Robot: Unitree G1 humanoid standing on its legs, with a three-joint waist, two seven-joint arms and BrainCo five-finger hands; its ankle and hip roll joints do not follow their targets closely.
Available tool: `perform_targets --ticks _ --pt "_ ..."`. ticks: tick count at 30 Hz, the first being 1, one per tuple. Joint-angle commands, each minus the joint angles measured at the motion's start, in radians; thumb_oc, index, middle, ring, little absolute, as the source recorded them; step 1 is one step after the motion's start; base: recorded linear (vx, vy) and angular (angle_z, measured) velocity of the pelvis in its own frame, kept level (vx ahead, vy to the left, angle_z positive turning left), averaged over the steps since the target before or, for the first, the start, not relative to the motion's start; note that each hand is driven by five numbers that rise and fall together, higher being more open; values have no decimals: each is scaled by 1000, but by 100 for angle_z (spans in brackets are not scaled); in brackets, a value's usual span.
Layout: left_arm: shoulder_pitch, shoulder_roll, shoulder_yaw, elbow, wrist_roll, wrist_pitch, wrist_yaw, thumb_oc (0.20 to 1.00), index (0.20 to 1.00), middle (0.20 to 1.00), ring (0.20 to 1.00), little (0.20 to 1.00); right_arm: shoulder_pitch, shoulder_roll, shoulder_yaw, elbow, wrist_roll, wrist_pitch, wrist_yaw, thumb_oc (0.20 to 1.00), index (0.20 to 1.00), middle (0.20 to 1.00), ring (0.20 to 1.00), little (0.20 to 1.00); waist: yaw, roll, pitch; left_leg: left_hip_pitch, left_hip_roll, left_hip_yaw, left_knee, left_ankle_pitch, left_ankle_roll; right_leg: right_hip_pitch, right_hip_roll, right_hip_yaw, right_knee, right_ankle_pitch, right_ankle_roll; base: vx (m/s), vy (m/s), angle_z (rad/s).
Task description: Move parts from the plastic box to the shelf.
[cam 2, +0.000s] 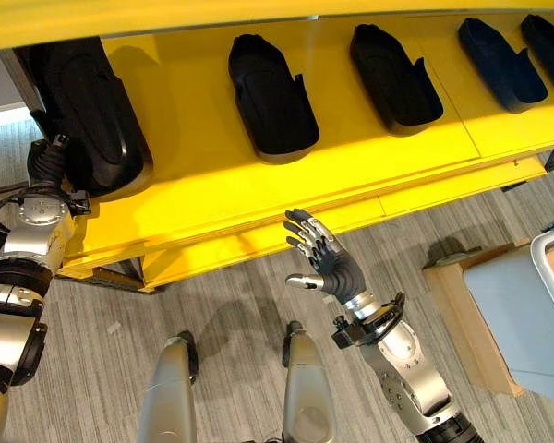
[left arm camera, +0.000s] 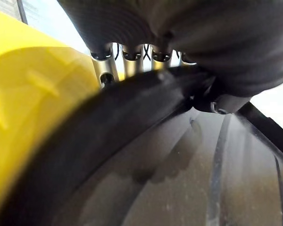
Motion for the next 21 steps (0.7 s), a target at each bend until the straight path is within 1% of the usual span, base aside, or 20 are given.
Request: perform_targets --ticks 1,12,13,14,21 --pt "68 -11 54 46 29 -6 -6 200 200 200 200 200 33 -33 -18 -67 35 -32 13 1000 1000 1000 1000 1000 26 5 -47 20 57 -34 -44 57 -20 -26 -19 31 -10 110 5 0 0 0" --pt "93 1 75 45 64 9 -8 200 200 200 200 200 39 -39 -22 -67 36 -25 23 1000 1000 1000 1000 1000 33 6 -48 13 57 -39 -44 62 -22 -32 -18 29 -2 110 2 0 0 0" --pt "93 1 77 42 63 10 -6 275 275 275 275 275 40 -39 -21 -68 36 -25 23 1000 1000 1000 1000 1000 34 6 -48 13 57 -40 -44 62 -22 -33 -18 29 -2 110 2 0 0 0" --pt "91 1 79 53 62 11 -7 1000 1000 1000 1000 1000 40 -42 -21 -68 37 -24 24 1000 1000 1000 1000 1000 33 6 -48 12 57 -39 -44 62 -22 -34 -17 30 0 110 2 0 0 0" --pt "80 13 80 93 85 26 -23 1000 1000 1000 1000 1000 44 -45 -26 -72 39 -19 33 1000 1000 1000 1000 1000 33 7 -50 13 59 -37 -41 61 -23 -35 -18 34 2 109 3 0 0 0"
